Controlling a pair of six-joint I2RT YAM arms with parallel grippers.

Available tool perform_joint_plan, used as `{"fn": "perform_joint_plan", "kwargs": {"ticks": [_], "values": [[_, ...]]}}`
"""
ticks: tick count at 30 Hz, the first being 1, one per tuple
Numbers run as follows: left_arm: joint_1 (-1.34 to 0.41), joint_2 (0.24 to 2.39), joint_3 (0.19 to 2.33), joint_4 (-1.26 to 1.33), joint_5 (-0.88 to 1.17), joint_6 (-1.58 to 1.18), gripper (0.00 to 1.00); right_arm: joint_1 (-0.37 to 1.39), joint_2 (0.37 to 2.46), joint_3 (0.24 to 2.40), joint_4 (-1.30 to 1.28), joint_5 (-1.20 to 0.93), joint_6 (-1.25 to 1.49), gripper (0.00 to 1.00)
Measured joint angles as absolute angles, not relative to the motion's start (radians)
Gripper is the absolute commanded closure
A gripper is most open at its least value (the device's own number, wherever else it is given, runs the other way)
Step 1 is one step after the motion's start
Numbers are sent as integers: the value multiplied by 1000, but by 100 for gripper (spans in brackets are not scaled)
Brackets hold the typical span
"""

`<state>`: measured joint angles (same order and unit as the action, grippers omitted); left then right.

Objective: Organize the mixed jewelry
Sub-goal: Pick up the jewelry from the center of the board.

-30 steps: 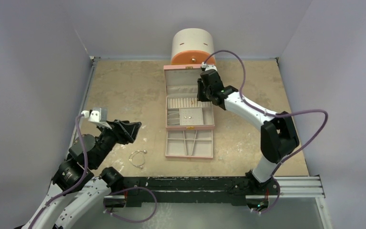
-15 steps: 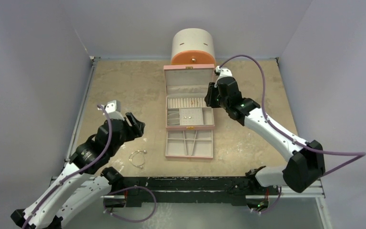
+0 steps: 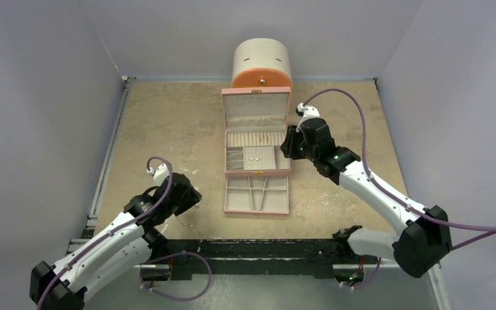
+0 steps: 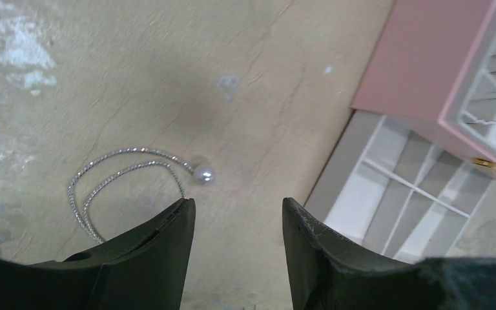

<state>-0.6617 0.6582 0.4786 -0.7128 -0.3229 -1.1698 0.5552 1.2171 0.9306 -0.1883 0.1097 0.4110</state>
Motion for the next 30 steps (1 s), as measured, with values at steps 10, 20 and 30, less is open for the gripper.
{"fn": "perform_joint_plan", "kwargs": {"ticks": [10, 20, 30], "values": [[-662, 791, 436, -691, -327, -1299, 54, 555, 1115, 870, -174, 113, 407, 63], [-662, 1068, 488, -648, -325, -1297, 64, 555, 1055, 799, -172, 117, 407, 62], [-662, 1071, 540, -648, -330, -1286, 65, 555, 1031, 788, -171, 121, 407, 62]]}}
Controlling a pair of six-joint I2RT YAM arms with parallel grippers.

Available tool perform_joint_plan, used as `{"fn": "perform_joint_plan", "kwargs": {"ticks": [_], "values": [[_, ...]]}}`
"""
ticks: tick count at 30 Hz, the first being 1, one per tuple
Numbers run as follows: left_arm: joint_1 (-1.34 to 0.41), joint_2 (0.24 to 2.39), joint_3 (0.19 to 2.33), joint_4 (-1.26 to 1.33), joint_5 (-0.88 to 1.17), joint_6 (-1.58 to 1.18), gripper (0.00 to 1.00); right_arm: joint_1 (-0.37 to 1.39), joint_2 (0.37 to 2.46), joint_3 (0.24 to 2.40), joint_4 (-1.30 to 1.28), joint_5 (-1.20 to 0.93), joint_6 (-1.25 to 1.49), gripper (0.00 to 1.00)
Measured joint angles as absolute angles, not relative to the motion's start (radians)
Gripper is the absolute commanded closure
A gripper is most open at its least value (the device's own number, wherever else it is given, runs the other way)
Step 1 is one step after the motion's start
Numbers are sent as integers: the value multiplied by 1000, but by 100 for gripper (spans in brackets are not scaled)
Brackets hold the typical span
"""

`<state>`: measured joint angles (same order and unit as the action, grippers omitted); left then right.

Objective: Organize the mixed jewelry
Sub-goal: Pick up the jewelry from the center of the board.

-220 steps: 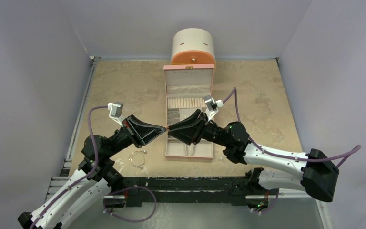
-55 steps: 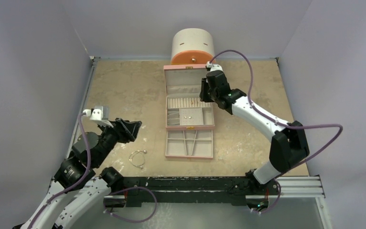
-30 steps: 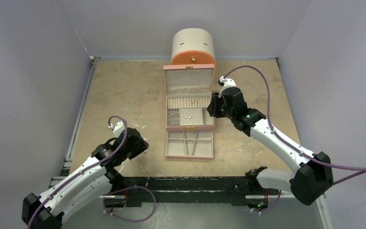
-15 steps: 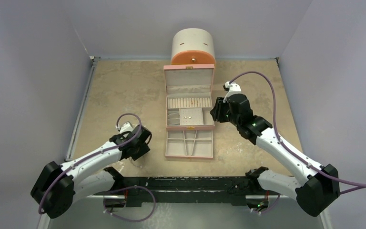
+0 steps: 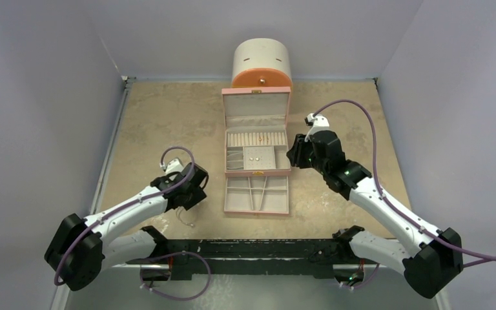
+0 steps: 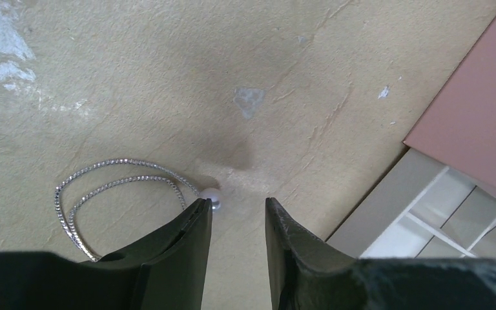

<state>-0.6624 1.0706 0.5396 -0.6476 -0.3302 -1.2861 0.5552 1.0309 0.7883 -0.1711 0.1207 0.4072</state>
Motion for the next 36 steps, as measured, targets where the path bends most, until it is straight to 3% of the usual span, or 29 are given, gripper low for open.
{"fn": "perform_joint_plan", "kwargs": {"ticks": [36], "values": [[-717, 1077, 561, -723, -329, -1256, 69, 555, 1031, 758, -163, 113, 408, 62]]}}
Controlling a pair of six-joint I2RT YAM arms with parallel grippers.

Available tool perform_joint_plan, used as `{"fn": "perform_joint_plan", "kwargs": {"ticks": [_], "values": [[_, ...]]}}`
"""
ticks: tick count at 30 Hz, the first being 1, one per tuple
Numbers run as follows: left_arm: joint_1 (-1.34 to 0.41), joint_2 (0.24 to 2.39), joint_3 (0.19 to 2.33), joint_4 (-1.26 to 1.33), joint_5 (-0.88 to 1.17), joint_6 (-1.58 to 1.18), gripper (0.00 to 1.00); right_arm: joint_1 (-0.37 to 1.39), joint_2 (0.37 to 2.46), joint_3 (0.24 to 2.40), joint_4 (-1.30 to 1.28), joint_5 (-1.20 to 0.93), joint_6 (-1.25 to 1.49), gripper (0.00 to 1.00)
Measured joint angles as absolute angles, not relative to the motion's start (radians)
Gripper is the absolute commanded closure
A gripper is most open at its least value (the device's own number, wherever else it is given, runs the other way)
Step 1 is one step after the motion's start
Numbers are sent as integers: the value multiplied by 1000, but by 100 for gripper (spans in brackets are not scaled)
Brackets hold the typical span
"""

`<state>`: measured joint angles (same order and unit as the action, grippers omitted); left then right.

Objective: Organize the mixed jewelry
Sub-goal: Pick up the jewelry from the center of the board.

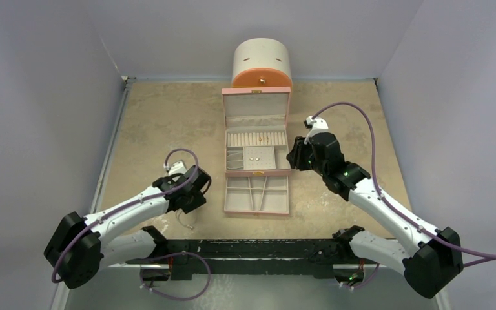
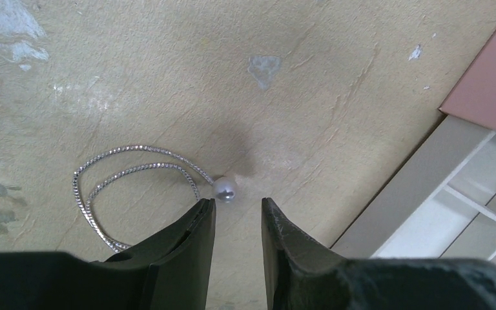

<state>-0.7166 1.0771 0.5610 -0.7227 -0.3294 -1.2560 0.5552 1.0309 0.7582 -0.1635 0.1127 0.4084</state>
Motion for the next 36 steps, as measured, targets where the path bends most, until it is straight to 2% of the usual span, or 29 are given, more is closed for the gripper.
{"fn": "perform_joint_plan", "kwargs": {"ticks": [14, 23, 36], "values": [[-717, 1144, 561, -695, -344, -1252, 71, 555, 1022, 750, -160, 113, 411, 62], [-717, 1176, 558, -672, -353, -1236, 80, 555, 1019, 744, -160, 113, 411, 62], [-717, 1163, 560, -673, -354, -1199, 99, 555, 1019, 744, -160, 113, 412, 62]]}}
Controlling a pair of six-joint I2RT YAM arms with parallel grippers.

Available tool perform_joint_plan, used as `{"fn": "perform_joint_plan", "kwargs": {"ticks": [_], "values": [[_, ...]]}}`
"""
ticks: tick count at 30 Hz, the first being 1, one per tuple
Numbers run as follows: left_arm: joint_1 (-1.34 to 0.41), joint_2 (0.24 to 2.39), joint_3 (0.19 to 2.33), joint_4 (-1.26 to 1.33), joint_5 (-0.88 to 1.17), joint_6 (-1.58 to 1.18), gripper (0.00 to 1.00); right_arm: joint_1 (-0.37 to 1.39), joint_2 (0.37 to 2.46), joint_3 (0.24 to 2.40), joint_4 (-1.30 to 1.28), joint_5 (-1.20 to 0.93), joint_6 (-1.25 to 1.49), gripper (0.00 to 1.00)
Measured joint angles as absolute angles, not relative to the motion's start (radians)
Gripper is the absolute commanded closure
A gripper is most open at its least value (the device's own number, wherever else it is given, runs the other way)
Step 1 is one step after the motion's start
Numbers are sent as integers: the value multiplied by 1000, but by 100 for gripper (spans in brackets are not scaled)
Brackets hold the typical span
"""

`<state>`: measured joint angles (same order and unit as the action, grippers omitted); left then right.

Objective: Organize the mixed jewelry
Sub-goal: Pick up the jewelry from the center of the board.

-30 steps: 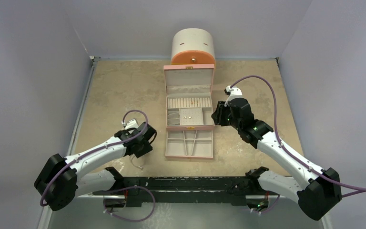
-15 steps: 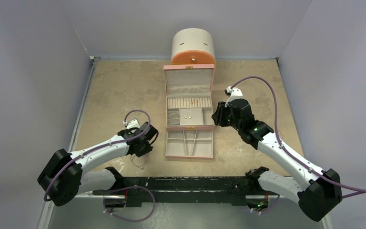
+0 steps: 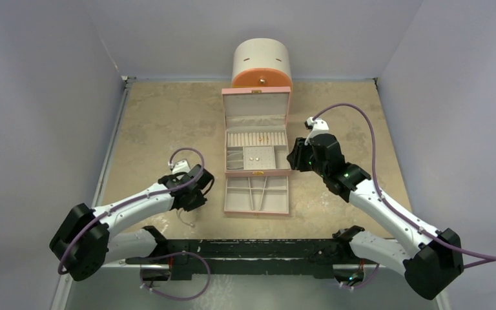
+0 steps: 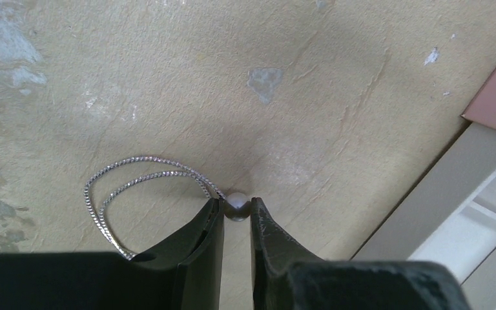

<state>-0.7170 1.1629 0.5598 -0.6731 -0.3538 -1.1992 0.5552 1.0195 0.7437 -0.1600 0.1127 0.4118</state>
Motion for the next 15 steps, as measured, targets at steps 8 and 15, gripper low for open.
{"fn": "perform_joint_plan", "kwargs": {"ticks": [8, 15], "values": [[-717, 1106, 641, -721, -360, -1117, 100, 555, 993, 744, -184, 114, 411, 62], [-717, 1000, 713, -735, -325, -1009, 100, 555, 950, 745, -213, 122, 411, 62]]}}
